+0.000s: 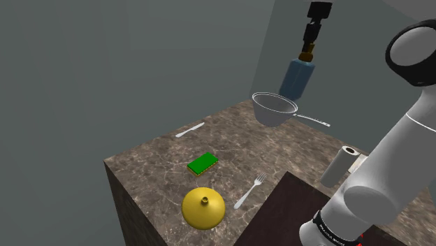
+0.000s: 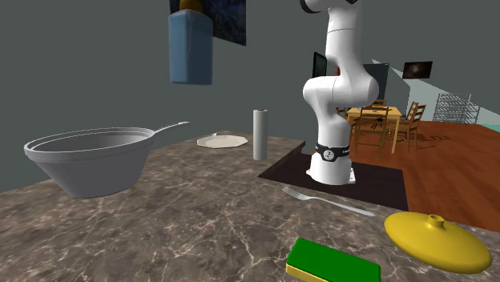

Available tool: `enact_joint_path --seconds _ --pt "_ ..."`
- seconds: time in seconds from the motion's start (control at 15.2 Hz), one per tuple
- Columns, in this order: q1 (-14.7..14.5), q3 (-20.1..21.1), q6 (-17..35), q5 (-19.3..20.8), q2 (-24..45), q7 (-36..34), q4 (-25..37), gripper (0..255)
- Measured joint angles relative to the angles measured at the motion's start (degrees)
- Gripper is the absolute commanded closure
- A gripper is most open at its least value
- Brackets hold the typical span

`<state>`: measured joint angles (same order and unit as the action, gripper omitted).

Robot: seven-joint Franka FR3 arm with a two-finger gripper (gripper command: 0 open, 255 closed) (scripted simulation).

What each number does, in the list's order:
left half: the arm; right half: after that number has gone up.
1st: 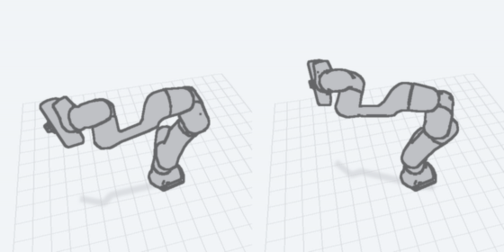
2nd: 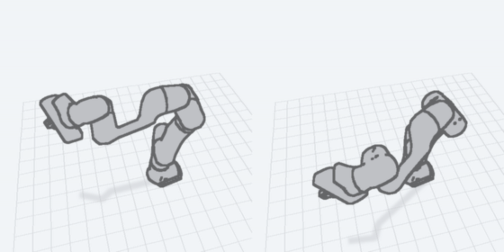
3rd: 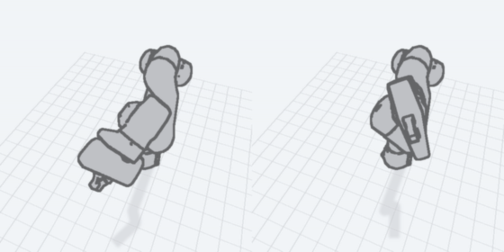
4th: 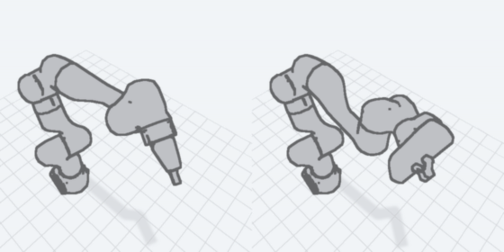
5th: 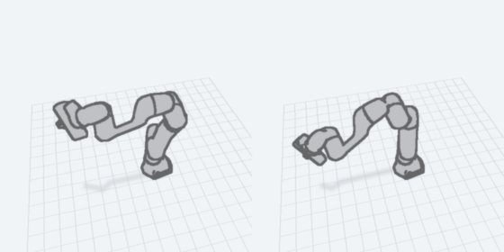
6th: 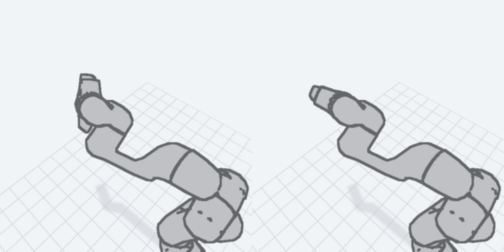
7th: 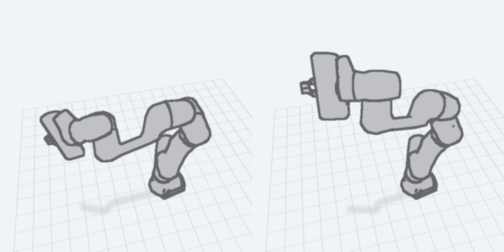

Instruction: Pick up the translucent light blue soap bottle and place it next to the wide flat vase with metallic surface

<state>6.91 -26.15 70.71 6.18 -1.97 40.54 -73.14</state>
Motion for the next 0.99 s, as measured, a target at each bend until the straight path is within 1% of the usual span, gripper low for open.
enact_joint_path --seconds 0.13,0.26,0.53,0.99 --pt "-1.91 2.33 1.72 1.36 -3.68 -4.09 -5.46 255" --pt "-3.20 4.27 2.03 1.96 -5.89 -7.36 -8.15 255" --pt "-5.72 8.81 4.21 2.54 -10.69 -14.80 -15.75 255" --pt "-8.96 15.01 6.20 1.32 -13.73 -24.92 -21.86 255"
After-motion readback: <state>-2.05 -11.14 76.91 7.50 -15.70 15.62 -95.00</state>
